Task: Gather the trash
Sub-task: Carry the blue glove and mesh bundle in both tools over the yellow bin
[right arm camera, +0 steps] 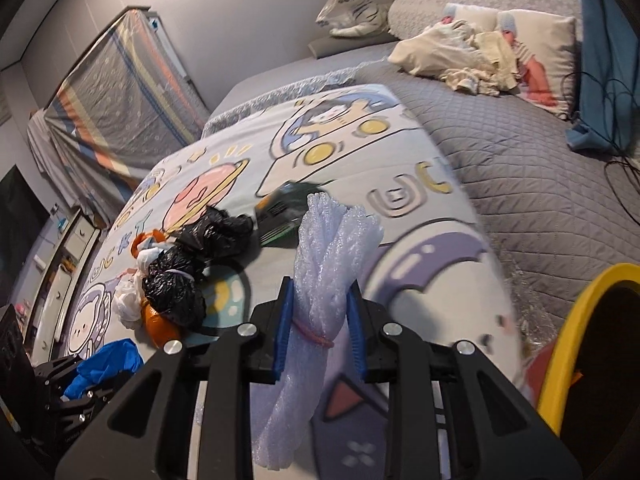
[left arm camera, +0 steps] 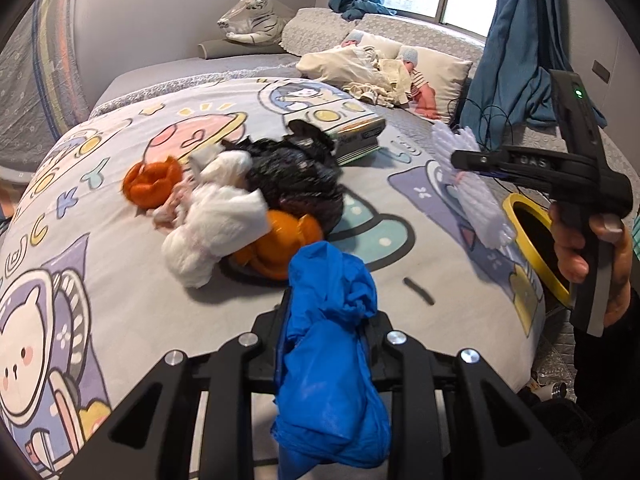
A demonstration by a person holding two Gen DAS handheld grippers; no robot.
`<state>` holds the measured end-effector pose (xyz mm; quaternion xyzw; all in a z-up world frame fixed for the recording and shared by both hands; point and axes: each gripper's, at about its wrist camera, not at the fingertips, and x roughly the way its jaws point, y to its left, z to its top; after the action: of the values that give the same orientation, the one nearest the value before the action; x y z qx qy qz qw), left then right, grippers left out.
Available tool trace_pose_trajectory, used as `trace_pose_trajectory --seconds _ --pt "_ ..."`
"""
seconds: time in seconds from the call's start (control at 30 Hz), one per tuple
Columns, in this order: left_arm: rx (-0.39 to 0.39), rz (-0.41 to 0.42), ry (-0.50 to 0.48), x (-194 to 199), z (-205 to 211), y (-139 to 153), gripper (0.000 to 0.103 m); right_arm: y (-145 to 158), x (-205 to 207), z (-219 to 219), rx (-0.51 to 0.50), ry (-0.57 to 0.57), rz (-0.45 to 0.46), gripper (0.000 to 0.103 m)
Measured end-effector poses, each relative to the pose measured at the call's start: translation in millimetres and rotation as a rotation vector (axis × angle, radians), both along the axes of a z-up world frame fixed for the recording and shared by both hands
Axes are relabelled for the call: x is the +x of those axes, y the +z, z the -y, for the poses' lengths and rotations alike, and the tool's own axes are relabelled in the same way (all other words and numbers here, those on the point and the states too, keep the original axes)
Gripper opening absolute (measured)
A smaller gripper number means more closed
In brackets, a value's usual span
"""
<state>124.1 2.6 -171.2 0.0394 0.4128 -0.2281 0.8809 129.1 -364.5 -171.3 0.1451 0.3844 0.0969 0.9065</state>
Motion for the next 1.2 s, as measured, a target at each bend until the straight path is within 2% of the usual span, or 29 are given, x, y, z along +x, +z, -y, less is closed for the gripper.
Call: trace_pose_trajectory --seconds 0.73,1.2 --pt "-0.011 0.029 -0.18 32.2 118.6 25.4 0.024 19.6 -49.4 122.4 0.049 -0.228 0.082 0.024" --pt "-0.022 0.004 -0.371 33.5 224.1 29.6 0.024 23.9 -105.7 207.1 0.036 -0.456 0.119 0.025"
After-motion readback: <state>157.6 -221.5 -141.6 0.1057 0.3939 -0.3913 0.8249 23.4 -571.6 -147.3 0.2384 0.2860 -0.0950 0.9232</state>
